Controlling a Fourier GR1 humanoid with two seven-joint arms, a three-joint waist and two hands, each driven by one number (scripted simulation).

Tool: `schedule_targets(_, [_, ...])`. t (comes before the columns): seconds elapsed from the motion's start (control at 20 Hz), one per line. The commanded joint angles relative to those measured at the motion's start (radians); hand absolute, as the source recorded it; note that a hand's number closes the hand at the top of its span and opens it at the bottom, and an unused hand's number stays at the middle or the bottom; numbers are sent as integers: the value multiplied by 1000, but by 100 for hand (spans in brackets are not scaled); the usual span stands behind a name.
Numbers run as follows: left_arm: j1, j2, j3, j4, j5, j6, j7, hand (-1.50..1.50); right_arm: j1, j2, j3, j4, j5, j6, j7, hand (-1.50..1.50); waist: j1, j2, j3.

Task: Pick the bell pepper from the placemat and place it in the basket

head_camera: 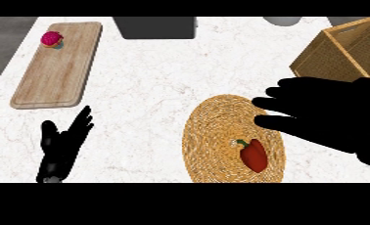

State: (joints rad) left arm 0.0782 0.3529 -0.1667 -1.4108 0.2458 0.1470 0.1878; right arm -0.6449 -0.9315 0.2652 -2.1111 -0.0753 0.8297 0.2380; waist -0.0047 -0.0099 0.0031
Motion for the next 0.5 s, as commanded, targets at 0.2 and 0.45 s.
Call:
schedule_targets(0.2, [31,3,-6,-6,-12,2,98,0,-66,-115,-107,63,-95,222,-26,-150,8,8,-4])
schedule_targets(0.45, [45,-20,14,28,-10,-35,29,0,26,-30,-92,24,-22,208,-45,-150,8,10,-3])
